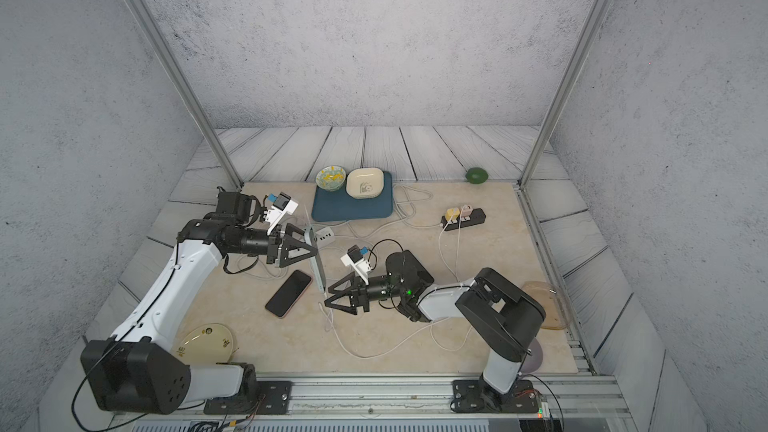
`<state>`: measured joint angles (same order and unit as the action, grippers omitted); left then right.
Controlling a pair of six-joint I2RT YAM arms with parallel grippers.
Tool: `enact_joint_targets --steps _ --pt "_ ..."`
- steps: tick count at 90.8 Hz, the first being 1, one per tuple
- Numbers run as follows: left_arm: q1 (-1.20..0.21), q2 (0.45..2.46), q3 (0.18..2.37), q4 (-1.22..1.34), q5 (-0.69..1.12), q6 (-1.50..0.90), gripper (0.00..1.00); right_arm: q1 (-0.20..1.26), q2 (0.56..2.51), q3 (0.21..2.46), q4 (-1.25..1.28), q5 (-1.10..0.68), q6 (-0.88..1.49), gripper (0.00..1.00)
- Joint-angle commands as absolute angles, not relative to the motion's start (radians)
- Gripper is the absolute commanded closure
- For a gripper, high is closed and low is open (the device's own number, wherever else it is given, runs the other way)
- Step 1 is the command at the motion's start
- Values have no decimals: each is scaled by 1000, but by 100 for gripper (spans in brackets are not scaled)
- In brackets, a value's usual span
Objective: Unplug the charging cable from the phone
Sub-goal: Remove the charging cable from the phone.
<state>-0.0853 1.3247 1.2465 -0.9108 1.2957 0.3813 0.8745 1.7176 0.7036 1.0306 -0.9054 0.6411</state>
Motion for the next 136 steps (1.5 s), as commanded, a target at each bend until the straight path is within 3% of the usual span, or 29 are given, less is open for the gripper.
enact_joint_targets --steps 1,14,40,65,96,136 --pt "-73 1320 1267 -919 1343 387 70 889 1703 715 969 -906 579 40" --pt "-70 1319 1267 -920 1342 385 70 897 1706 714 952 -904 565 50" --pt "-69 1319 1266 -919 1347 385 70 904 1707 707 947 -897 553 80" --pt "-65 1318 1267 -919 1349 385 70 908 1698 706 910 -896 525 96" --pt "-59 1316 1274 -921 1351 385 70 928 1693 685 852 -883 484 99" --pt "-54 1313 1274 -947 1370 414 70 879 1691 660 719 -711 534 93"
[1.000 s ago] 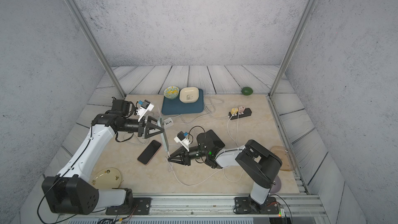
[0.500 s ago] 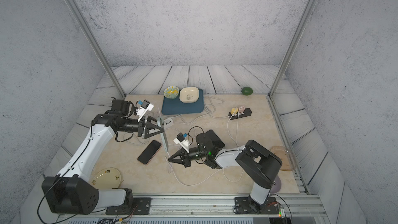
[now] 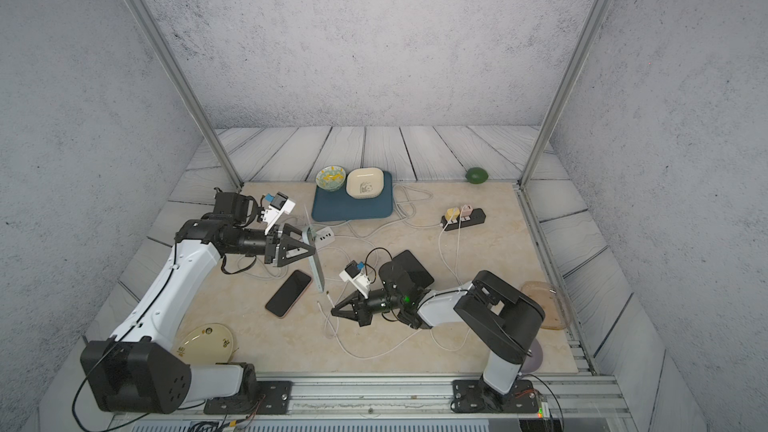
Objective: Unplug the charging cable from the phone
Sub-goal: Remove the charging cable from the phone, then place the phone at the center of the board.
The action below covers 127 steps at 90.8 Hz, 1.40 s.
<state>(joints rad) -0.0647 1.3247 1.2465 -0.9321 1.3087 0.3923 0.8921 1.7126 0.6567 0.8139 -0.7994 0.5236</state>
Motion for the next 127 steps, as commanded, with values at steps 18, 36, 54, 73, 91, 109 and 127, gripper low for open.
enact_joint_targets --steps 18,36,54,73,91,109,127 --pt "-55 1315 1273 -950 1370 419 70 871 1685 703 504 -583 500 89" --pt "-55 1317 1273 -951 1371 421 70 867 1676 802 238 -521 443 81" --pt "-55 1318 1269 -956 1376 429 70 854 1653 855 124 -510 409 64" --pt "-55 1319 1267 -964 1379 443 70 814 1623 912 21 -510 371 45" --pt "-55 1322 1266 -984 1391 469 70 788 1596 977 -39 -599 328 33" --pt "-54 1322 1263 -1001 1395 503 71 784 1560 1039 -90 -707 262 23" --pt "-55 1322 1262 -1004 1396 508 71 785 1521 1072 -109 -784 227 15"
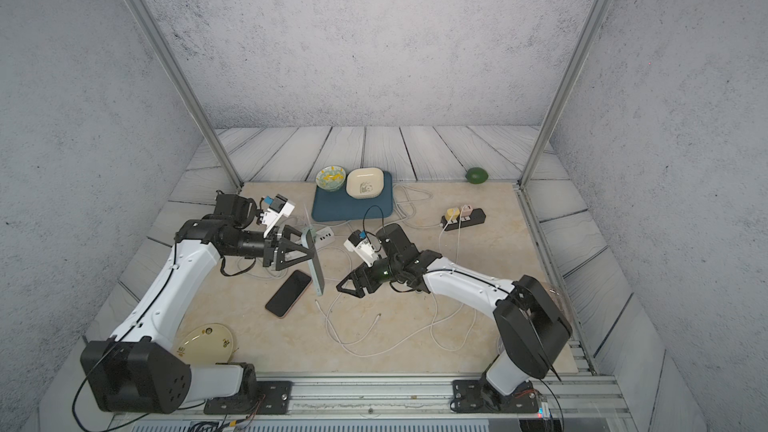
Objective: Unplug the charging cable from the phone
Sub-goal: Place the phone at the center of the board.
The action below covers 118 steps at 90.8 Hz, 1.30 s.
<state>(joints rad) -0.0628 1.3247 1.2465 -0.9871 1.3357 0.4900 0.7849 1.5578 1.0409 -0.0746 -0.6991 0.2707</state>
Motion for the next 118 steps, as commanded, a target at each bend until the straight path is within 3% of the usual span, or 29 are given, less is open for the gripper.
enact_joint_targets --steps 1,36,105,118 --pt "-56 1322 1261 -1004 1396 509 71 786 1520 1074 -109 -791 225 15" --pt "-58 1322 1252 -1001 1394 512 71 814 1509 1106 51 -927 270 1" --pt "-59 1316 1257 -1046 1416 556 71 854 1664 1230 95 -917 260 1" --pt "-59 1315 1256 -1046 1416 558 71 854 1668 1221 139 -938 285 5"
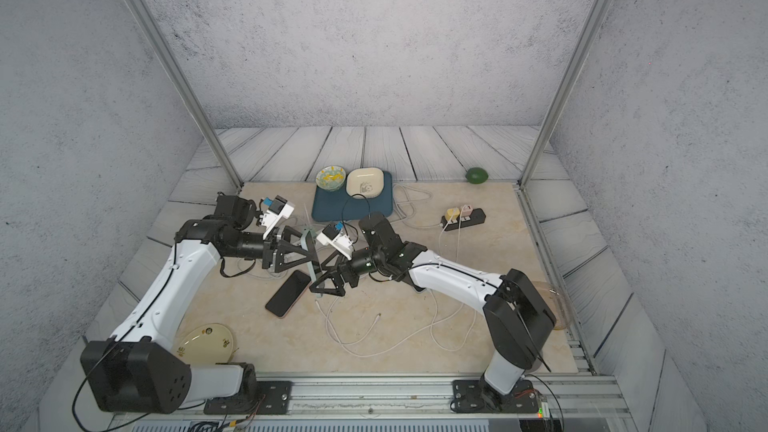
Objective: Unplug the charging cable from the phone
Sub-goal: Place the phone at the center of the board.
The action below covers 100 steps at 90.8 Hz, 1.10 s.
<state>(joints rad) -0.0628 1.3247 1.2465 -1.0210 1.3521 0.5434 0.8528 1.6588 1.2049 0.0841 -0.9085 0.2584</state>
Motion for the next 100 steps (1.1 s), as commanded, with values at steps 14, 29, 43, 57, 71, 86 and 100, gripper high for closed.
enact_joint_targets --steps 14,29,43,57,71,86,100 --pt "-59 1317 1257 -1048 1414 558 71 854 1673 1208 189 -954 311 14" --pt "-60 1316 1256 -1048 1411 559 71 854 1672 1201 205 -961 311 26" --pt "-60 1319 1255 -1046 1409 560 70 854 1671 1197 214 -964 314 38" --pt "-60 1321 1254 -1045 1404 559 64 854 1669 1192 223 -972 313 50" --pt "-59 1319 1254 -1045 1392 561 29 854 1666 1187 230 -974 314 58" --pt "-58 1317 1249 -1032 1374 548 10 853 1658 1182 230 -963 311 62" --pt "-59 1316 1235 -976 1342 484 2 853 1644 1171 228 -950 305 64"
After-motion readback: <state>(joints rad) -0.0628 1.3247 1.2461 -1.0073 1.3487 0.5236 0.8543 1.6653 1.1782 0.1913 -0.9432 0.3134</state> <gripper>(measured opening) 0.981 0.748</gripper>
